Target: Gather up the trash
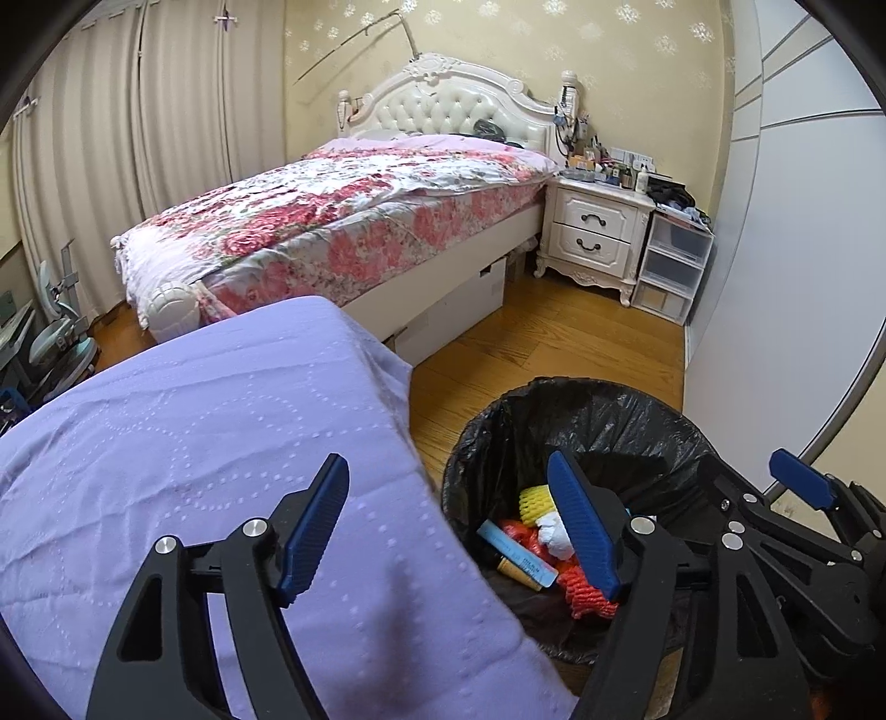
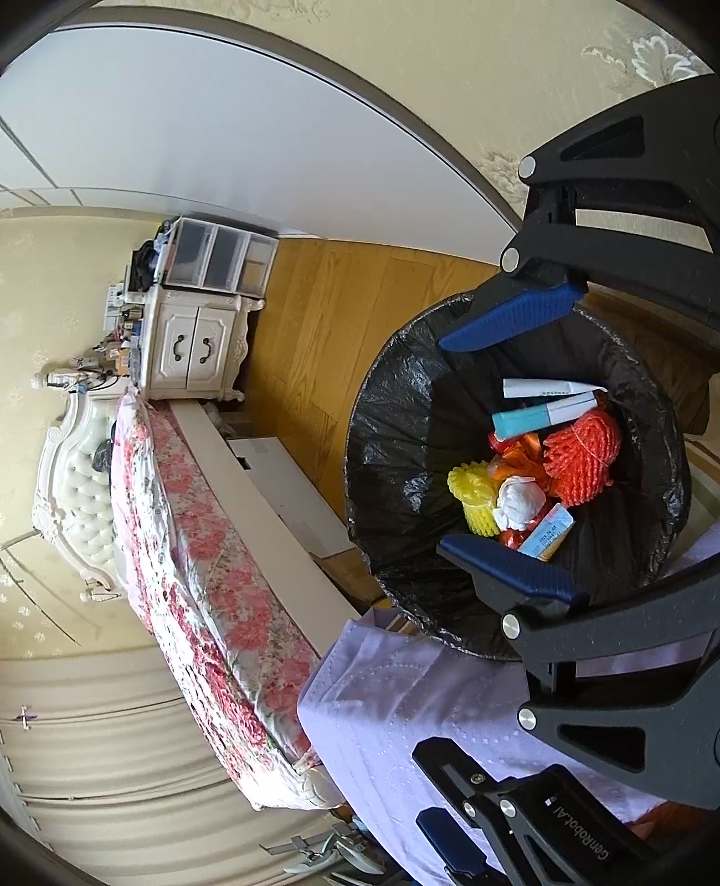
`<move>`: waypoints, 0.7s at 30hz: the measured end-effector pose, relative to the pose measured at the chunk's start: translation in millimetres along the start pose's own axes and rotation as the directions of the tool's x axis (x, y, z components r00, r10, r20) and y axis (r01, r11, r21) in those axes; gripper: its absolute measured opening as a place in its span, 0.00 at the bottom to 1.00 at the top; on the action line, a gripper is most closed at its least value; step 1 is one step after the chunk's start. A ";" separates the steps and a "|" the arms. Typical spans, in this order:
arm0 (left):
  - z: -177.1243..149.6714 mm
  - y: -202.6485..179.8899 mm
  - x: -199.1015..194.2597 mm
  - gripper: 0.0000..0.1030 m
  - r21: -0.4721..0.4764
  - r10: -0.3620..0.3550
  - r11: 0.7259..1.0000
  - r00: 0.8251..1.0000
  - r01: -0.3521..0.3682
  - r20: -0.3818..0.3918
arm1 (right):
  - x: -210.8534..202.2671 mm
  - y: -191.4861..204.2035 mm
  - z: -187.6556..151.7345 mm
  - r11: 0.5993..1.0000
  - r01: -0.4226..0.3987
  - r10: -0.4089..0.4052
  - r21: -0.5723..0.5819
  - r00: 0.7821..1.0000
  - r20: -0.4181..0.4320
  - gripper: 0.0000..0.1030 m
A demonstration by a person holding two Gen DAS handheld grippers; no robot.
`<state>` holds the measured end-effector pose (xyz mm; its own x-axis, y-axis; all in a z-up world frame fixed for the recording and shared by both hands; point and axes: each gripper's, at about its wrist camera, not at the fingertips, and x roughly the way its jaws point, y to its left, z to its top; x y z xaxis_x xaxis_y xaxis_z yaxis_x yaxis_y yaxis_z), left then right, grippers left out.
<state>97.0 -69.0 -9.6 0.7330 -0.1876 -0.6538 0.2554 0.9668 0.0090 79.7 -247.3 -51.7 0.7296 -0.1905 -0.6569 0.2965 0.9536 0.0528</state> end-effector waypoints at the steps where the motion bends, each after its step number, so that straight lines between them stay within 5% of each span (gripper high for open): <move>1: -1.8 2.2 -3.5 0.72 -0.002 0.007 1.000 1.000 -0.007 0.004 | -2.9 0.7 -1.5 1.000 -0.002 0.002 -0.004 1.000 0.003 0.67; 4: -8.6 10.8 -17.8 0.74 -0.009 0.025 1.000 1.000 -0.025 0.018 | -15.7 5.6 -6.1 1.000 -0.007 0.008 -0.020 1.000 0.020 0.74; 21: -43.9 51.8 -96.0 0.81 -0.071 0.114 0.992 0.990 -0.108 0.087 | -96.1 39.8 -36.0 0.991 -0.082 0.092 -0.104 0.991 0.101 0.81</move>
<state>12.2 6.7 20.5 0.8095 -0.0903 -0.5801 0.1293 0.9913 0.0261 -0.7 -182.6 -13.5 0.8124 -0.1245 -0.5696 0.1705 0.9850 0.0279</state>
